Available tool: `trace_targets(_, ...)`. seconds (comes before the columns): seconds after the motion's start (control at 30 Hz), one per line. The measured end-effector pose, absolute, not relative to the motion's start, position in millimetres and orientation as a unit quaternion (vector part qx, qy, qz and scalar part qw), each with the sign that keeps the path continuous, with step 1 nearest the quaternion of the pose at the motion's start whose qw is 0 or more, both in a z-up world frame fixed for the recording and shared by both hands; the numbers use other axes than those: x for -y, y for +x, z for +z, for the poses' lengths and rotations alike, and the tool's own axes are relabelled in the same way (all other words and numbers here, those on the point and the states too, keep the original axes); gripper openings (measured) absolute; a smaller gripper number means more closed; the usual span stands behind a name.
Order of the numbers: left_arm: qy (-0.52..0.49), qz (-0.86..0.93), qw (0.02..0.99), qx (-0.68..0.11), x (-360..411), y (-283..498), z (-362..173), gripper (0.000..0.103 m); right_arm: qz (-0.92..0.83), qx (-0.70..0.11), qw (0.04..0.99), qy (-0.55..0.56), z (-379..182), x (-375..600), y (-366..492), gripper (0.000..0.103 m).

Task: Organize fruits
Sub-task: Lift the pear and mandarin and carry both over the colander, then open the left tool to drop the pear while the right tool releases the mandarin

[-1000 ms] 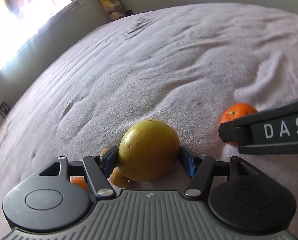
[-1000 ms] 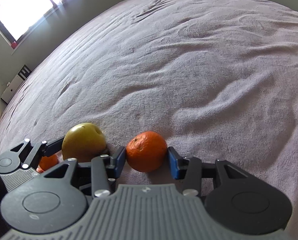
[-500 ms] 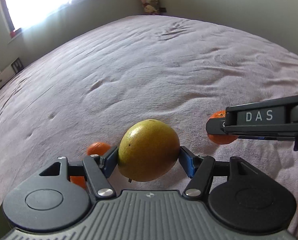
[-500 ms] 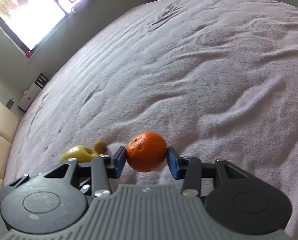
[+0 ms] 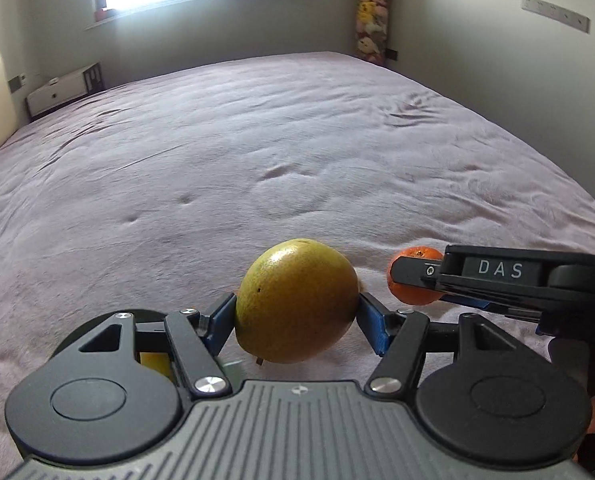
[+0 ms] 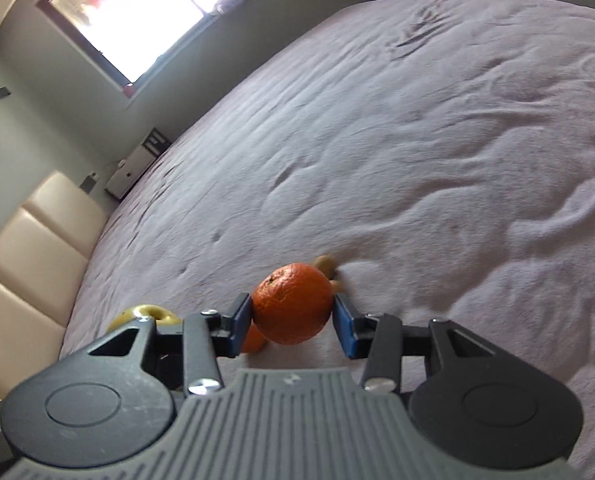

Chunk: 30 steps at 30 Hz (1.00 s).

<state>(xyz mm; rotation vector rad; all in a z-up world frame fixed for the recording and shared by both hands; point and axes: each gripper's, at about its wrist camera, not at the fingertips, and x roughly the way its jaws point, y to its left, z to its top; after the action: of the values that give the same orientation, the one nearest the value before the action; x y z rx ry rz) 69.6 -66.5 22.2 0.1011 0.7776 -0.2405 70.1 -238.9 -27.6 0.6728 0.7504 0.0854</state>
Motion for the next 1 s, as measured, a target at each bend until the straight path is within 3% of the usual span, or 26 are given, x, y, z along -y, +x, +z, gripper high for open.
trace_targets(0.4, -0.064, -0.039, 0.916, -0.395, -38.4, 55.9, 35.5, 0.075, 0.143, -0.371, 0.882, 0.253, -7.6, 156.9, 68.6, 0.042)
trace_targets(1.0, -0.133, 0.033, 0.864, -0.484, -113.3, 61.3, -28.0, 0.075, 0.225, -0.434, 0.868, 0.084, -44.9, 62.3, 86.2, 0.042)
